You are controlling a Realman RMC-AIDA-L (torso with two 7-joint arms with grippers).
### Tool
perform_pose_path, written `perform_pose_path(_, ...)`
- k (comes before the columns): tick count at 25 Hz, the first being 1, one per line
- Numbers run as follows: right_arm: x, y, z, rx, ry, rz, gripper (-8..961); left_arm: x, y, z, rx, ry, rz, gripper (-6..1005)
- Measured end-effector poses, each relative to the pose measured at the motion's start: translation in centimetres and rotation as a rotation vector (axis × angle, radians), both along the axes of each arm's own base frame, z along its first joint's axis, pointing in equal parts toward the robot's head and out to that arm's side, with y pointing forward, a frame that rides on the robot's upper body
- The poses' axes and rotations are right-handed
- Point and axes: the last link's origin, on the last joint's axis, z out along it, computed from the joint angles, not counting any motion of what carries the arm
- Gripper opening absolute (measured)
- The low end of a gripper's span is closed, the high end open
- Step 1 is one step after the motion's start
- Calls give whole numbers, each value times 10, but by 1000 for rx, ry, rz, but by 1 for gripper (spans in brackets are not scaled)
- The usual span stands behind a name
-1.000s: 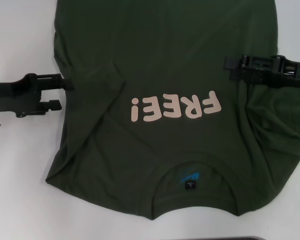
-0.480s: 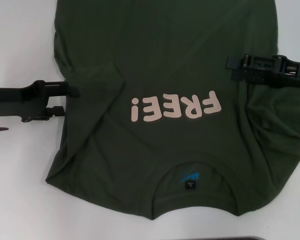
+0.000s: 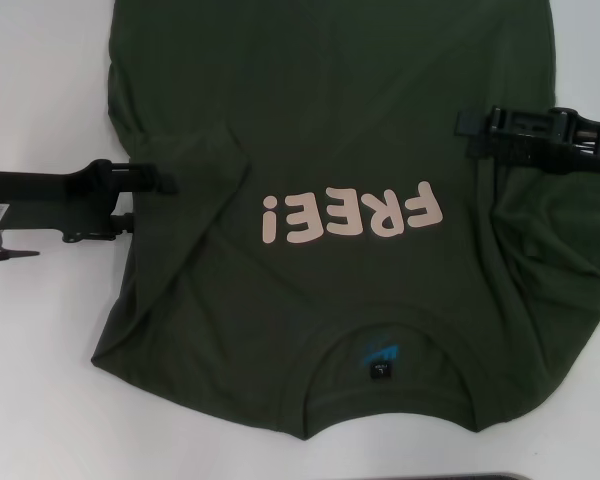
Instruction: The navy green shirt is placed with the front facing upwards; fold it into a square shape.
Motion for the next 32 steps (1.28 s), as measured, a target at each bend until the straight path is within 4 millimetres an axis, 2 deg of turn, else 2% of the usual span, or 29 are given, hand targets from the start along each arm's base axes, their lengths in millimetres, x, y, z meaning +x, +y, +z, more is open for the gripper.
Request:
perform_pose_path(10, 1, 0, 1, 2, -2, 0, 854, 8, -1, -5, -18, -44, -11, 783)
perform_pose_path(18, -1, 2, 1, 2, -2, 4, 854, 25, -5, -7, -44, -114, -62, 783)
perform_pose_path(32, -3, 3, 1, 3, -4, 10, 853, 43, -25, -27, -123, -202, -135, 783)
